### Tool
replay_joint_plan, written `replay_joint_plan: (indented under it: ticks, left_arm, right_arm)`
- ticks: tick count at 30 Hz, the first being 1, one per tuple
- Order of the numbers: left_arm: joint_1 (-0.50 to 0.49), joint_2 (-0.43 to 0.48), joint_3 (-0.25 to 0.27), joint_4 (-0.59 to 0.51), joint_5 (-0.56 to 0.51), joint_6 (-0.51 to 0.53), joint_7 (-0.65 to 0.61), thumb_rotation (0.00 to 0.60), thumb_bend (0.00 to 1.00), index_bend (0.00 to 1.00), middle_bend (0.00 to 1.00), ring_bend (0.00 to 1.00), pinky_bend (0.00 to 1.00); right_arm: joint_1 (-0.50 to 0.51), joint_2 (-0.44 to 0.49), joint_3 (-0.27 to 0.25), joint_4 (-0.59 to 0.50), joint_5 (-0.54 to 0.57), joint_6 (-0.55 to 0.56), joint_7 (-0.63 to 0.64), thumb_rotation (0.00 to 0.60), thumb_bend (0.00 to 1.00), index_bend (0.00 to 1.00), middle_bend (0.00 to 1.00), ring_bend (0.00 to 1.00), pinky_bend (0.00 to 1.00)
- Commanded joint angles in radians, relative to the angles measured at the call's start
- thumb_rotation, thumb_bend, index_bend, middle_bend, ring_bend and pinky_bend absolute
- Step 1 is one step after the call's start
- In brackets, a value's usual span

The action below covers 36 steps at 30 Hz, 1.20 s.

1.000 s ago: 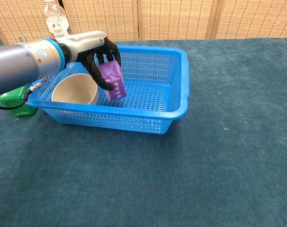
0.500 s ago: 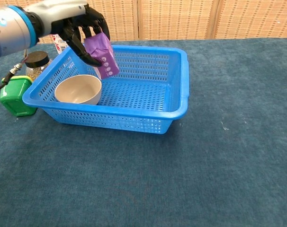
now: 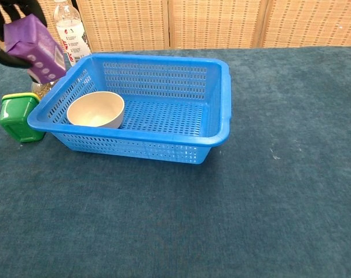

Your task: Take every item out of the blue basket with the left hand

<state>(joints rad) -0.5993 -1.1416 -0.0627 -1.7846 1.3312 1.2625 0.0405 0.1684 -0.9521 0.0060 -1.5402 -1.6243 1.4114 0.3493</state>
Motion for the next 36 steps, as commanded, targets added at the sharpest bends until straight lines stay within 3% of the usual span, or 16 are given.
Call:
replay_joint_plan:
  ticks: [1,4,7,12,14,16,18,21,25,31,36]
  left_arm:
    - [0.104,0.056,0.112,0.120,0.158,0.063,-0.215,0.600,0.36,0.72,0.51,0.52,0.52]
    - [0.139,0.061,0.174,0.221,0.249,0.073,-0.336,0.600,0.36,0.72,0.51,0.52,0.52]
    - [0.160,0.042,0.201,0.293,0.271,0.063,-0.383,0.600,0.36,0.72,0.51,0.51,0.52]
    - [0.192,-0.012,0.204,0.392,0.250,0.044,-0.418,0.600,0.36,0.71,0.51,0.51,0.52]
    - [0.202,-0.027,0.201,0.420,0.240,0.037,-0.424,0.600,0.35,0.66,0.45,0.43,0.49]
    - [0.210,-0.043,0.201,0.447,0.228,0.020,-0.419,0.600,0.29,0.48,0.22,0.18,0.34]
    - [0.210,-0.051,0.207,0.457,0.231,-0.001,-0.435,0.600,0.24,0.24,0.05,0.03,0.19]
    - [0.204,-0.059,0.209,0.467,0.246,-0.012,-0.472,0.600,0.18,0.01,0.00,0.00,0.07]
    - [0.195,-0.059,0.200,0.464,0.283,0.009,-0.510,0.600,0.15,0.00,0.00,0.00,0.05]
    - [0.161,0.010,0.163,0.356,0.359,0.088,-0.529,0.600,0.15,0.00,0.00,0.00,0.05]
    - [0.089,0.086,0.107,0.188,0.364,0.031,-0.385,0.600,0.15,0.00,0.00,0.00,0.07]
  right_arm:
    - [-0.001,0.001,-0.002,-0.003,-0.004,0.003,-0.003,0.600,0.00,0.00,0.00,0.00,0.00]
    - [-0.003,0.002,-0.004,-0.006,-0.007,0.007,-0.004,0.600,0.00,0.00,0.00,0.00,0.00]
    - [-0.003,0.003,-0.006,-0.007,-0.009,0.008,-0.005,0.600,0.00,0.00,0.00,0.00,0.00]
    - [-0.004,0.005,-0.008,-0.008,-0.011,0.009,-0.005,0.600,0.00,0.00,0.00,0.00,0.00]
    - [-0.004,0.005,-0.008,-0.007,-0.009,0.008,-0.004,0.600,0.00,0.00,0.00,0.00,0.00]
    - [-0.004,0.006,-0.008,-0.007,-0.009,0.007,-0.002,0.600,0.00,0.00,0.00,0.00,0.00]
    - [-0.003,0.006,-0.008,-0.007,-0.009,0.006,-0.001,0.600,0.00,0.00,0.00,0.00,0.00]
    - [-0.002,0.006,-0.009,-0.006,-0.009,0.005,-0.002,0.600,0.00,0.00,0.00,0.00,0.00]
    - [-0.002,0.006,-0.010,-0.007,-0.008,0.003,-0.003,0.600,0.00,0.00,0.00,0.00,0.00]
    - [-0.004,0.007,-0.010,-0.009,-0.008,0.006,-0.004,0.600,0.00,0.00,0.00,0.00,0.00]
    - [-0.004,0.009,-0.008,-0.007,-0.002,0.007,0.003,0.600,0.00,0.00,0.00,0.00,0.00]
